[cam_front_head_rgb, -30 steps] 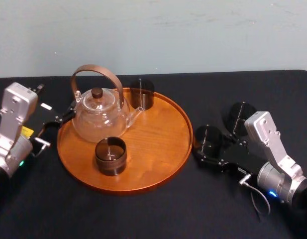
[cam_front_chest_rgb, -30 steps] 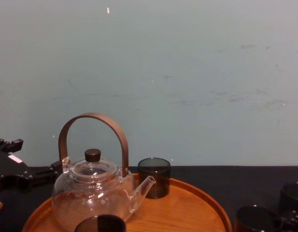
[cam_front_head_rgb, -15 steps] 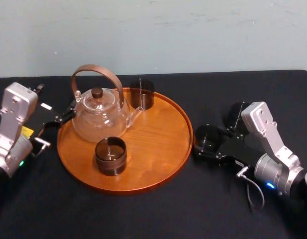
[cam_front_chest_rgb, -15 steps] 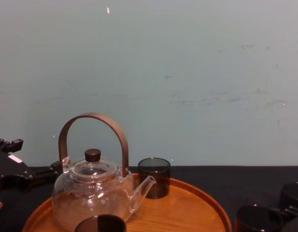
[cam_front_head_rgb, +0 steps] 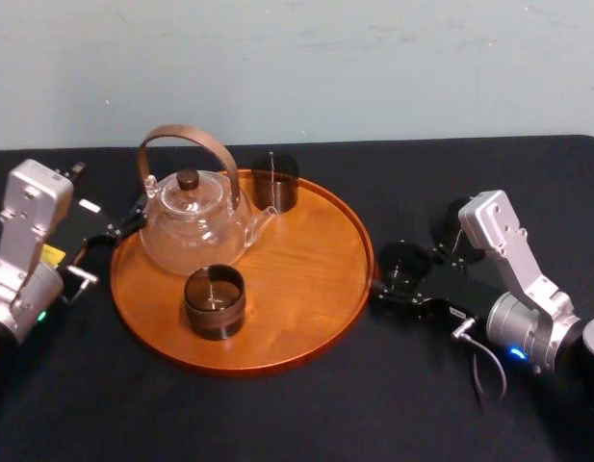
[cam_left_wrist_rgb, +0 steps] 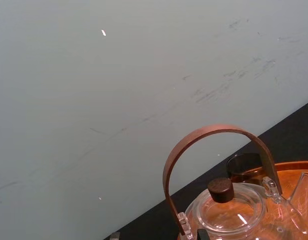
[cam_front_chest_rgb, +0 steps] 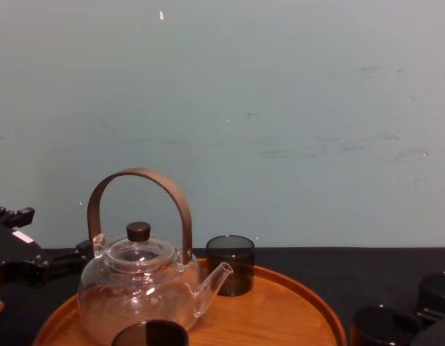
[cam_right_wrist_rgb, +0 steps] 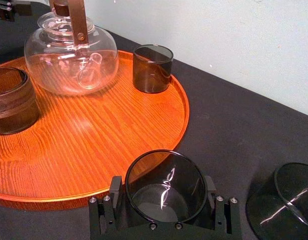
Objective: Pick up the glass from the table and place it on the tray.
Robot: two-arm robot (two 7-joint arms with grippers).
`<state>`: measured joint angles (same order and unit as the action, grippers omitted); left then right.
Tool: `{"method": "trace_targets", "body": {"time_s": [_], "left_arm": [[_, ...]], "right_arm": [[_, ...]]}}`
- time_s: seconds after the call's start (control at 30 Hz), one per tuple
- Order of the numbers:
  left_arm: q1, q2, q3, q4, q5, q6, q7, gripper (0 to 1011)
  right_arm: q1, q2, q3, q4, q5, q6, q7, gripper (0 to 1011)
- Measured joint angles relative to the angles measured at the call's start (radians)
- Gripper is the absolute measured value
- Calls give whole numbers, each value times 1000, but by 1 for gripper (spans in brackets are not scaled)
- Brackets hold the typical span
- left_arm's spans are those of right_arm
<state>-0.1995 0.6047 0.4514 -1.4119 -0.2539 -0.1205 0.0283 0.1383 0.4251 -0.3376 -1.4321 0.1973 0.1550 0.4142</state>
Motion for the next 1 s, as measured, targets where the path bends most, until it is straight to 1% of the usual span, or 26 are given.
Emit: {"method": "trace_targets", "body": {"time_s": [0.37, 0.5, 0.57, 0.87, 1.0], "left_arm": [[0, 0, 0, 0, 0, 0, 0, 1001], [0, 0, 0, 0, 0, 0, 0, 1001], [0, 0, 0, 0, 0, 0, 0, 1001], [0, 0, 0, 0, 0, 0, 0, 1001], [0, 0, 0, 0, 0, 0, 0, 1001]], "right_arm": [[-1, 1, 2, 0, -1, -1, -1, 1002], [-2, 1, 2, 0, -1, -2, -1, 928], [-2, 1, 3, 0, -1, -2, -2, 908], [-3, 1, 3, -1, -1, -4, -2, 909], [-10, 13, 4, -22, 4, 4, 2, 908]]}}
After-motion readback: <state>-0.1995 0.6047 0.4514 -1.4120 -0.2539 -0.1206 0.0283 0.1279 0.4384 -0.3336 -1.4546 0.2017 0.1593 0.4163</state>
